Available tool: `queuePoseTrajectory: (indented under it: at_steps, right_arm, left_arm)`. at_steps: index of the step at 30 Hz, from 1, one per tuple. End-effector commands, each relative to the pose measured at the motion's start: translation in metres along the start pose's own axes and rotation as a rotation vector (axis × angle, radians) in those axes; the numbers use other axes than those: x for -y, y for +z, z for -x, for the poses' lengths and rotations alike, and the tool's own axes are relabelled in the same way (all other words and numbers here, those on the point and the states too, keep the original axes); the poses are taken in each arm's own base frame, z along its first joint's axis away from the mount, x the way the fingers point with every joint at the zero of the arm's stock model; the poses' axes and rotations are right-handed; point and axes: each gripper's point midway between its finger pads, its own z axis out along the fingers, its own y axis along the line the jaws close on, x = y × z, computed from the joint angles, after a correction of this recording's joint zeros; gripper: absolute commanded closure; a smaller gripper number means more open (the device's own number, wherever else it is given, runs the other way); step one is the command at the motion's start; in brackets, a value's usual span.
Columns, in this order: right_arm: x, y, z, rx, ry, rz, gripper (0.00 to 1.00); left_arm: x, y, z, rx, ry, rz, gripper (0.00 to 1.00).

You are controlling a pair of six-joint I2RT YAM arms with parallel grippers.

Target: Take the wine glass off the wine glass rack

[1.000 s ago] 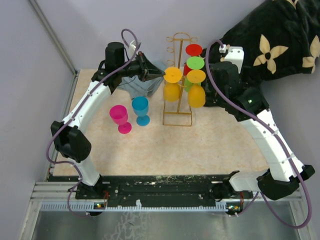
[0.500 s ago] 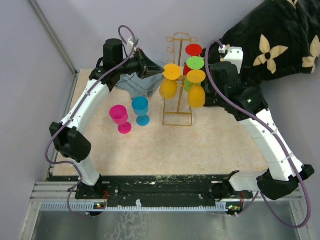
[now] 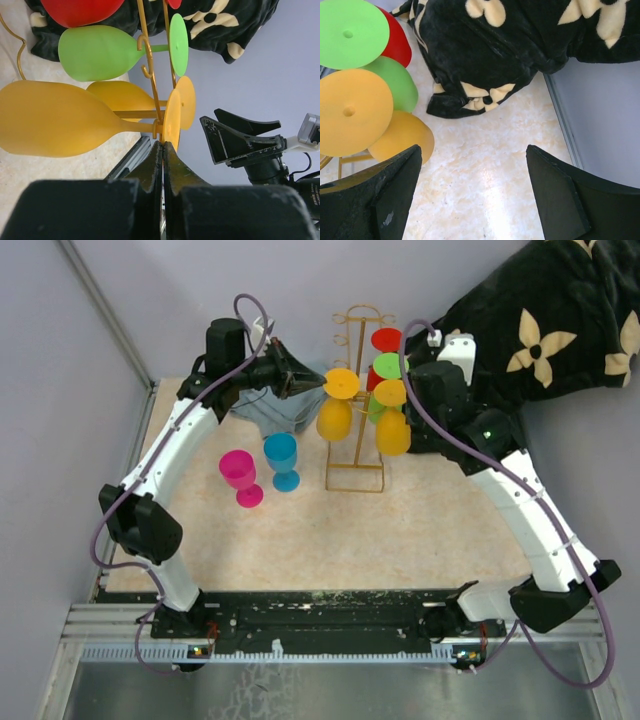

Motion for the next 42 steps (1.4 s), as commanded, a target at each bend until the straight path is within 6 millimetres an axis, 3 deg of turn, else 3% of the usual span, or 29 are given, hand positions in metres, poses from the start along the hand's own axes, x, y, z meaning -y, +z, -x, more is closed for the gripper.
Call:
queuePoseTrajectory:
  at_steps: [1,19,34,42]
  right_arm:
    - [0.000,0.000,0.018,0.044,0.036,0.007,0.13]
    - [-0.010,0.004,0.021,0.046,0.046,0.036,0.09]
    - [-0.011,0.003,0.023,0.049,0.051,0.046,0.08]
    - [-0.014,-0.004,0.040,0.064,0.054,0.083,0.07]
  left_arm:
    - [0.015,-0.014,0.003,0.026,0.011,-0.023,1.00]
    - [0.018,-0.040,0.016,0.085,0.023,-0.025,1.00]
    - [0.014,-0.045,0.015,0.085,0.031,-0.027,1.00]
    - [0.018,-0.060,0.040,0.136,0.168,-0.073,1.00]
